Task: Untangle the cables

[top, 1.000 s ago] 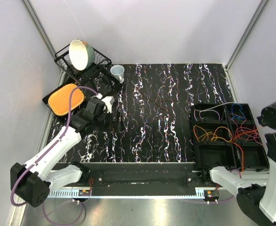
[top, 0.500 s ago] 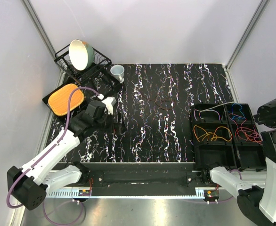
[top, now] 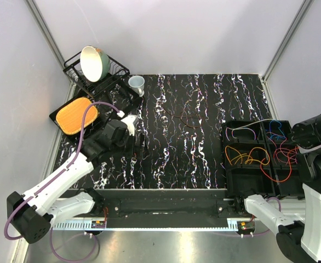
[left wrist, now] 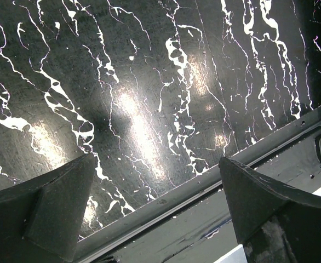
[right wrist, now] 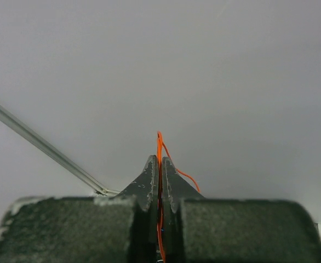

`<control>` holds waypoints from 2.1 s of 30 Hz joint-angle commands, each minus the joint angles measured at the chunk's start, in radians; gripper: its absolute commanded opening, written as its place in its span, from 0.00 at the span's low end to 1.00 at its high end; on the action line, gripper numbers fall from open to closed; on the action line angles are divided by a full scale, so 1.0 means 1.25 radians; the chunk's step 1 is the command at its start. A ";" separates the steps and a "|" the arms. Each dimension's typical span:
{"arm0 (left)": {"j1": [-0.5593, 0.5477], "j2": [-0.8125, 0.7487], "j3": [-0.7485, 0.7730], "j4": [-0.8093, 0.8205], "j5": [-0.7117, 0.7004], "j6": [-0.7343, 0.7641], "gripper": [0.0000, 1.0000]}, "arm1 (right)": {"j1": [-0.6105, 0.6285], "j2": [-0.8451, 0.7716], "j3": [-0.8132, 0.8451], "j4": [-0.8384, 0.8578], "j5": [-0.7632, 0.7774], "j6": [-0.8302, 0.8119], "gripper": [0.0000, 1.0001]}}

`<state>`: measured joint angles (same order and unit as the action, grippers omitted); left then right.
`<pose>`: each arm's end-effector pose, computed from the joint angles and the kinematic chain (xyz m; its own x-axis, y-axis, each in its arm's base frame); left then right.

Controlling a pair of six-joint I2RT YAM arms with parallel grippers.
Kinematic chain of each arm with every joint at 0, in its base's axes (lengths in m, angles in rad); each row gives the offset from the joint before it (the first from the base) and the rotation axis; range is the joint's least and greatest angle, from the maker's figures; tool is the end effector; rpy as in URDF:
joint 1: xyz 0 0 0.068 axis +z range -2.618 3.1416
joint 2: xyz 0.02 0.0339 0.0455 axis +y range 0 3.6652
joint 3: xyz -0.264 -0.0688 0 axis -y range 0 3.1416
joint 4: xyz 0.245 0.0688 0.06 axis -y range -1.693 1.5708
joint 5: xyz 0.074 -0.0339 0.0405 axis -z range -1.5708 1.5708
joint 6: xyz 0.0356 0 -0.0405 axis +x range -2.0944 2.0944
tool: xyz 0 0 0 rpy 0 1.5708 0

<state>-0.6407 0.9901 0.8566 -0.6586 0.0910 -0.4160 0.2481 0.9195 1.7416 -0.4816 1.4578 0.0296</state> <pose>0.1607 -0.1238 0.2832 -0.7832 0.0820 -0.6163 0.3607 0.8673 -0.3430 0.0633 -0.0205 0.5698 0.3496 0.0920 -0.9324 0.8702 0.3367 0.3596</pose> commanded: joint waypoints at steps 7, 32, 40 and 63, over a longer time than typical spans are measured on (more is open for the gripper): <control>-0.029 -0.019 -0.002 0.011 -0.054 -0.002 0.99 | 0.000 0.045 0.037 0.077 0.055 -0.147 0.00; -0.052 -0.023 0.009 0.004 -0.069 0.013 0.99 | -0.118 0.123 -0.020 0.331 -0.107 -0.399 0.00; -0.058 -0.017 0.009 0.004 -0.092 0.011 0.99 | -0.164 0.219 0.055 0.347 -0.167 -0.438 0.00; -0.057 0.017 0.017 0.002 -0.126 0.014 0.99 | -0.270 0.333 0.261 -0.040 -0.582 -0.030 0.00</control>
<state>-0.7090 1.0019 0.8566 -0.6651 -0.0322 -0.4141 -0.0872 1.3197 1.9469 -0.3054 1.0664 -0.2733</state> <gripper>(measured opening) 0.987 0.017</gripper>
